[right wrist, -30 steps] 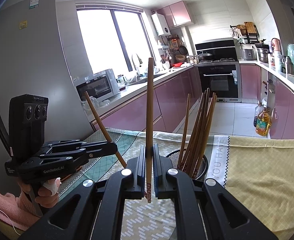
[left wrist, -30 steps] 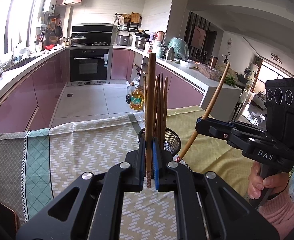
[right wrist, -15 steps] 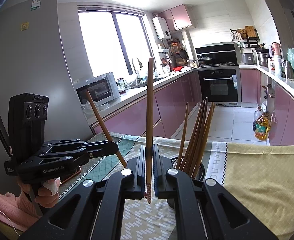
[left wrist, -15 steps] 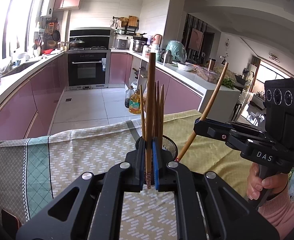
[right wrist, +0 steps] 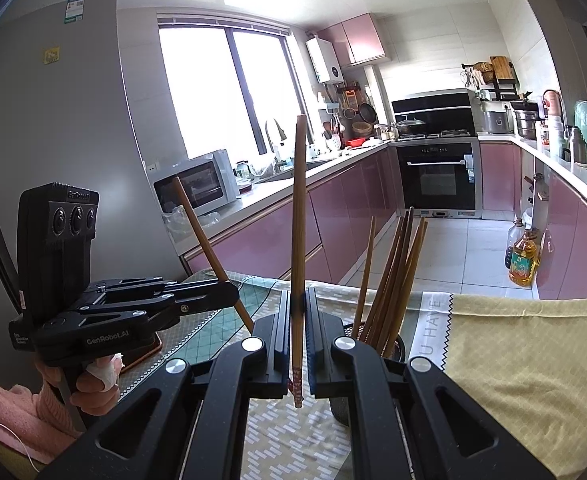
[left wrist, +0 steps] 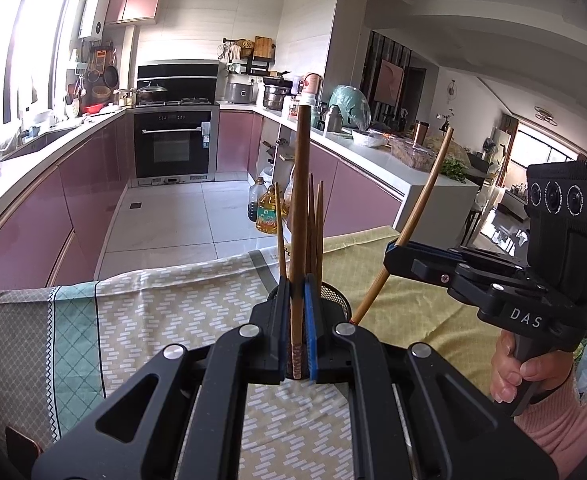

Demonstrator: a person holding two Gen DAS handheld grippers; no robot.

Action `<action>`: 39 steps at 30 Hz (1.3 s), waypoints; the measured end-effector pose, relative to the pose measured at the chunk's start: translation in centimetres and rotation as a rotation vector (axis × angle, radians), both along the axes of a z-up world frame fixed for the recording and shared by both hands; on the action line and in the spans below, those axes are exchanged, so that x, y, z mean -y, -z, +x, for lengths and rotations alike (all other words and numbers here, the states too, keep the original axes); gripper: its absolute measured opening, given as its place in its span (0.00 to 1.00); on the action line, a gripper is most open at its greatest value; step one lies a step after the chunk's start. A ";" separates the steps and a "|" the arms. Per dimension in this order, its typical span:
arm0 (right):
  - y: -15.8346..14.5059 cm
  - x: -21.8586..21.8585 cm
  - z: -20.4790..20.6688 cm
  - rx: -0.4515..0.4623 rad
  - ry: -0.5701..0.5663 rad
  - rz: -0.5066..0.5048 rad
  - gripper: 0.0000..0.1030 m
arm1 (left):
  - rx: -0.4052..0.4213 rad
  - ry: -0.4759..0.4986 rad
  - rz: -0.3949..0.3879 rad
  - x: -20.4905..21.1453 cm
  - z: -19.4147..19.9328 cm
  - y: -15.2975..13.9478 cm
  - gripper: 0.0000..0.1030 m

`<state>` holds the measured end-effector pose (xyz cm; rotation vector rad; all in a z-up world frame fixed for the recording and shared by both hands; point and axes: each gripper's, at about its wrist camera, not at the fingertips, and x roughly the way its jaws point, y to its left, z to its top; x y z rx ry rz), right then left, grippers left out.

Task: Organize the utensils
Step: 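Lower the right tool's chopstick into the cup while the left tool holds its chopstick beside it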

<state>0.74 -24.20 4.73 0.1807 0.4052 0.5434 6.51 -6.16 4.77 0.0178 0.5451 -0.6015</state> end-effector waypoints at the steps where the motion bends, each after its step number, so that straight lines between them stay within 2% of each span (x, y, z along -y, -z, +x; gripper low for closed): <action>1: 0.0 0.0 0.0 0.000 0.000 0.000 0.05 | 0.001 0.000 -0.001 0.0 0.0 0.0 0.07; 39: -1.5 1.1 0.7 0.041 0.015 0.017 0.05 | 0.050 0.021 -0.025 -0.1 0.3 -2.2 0.07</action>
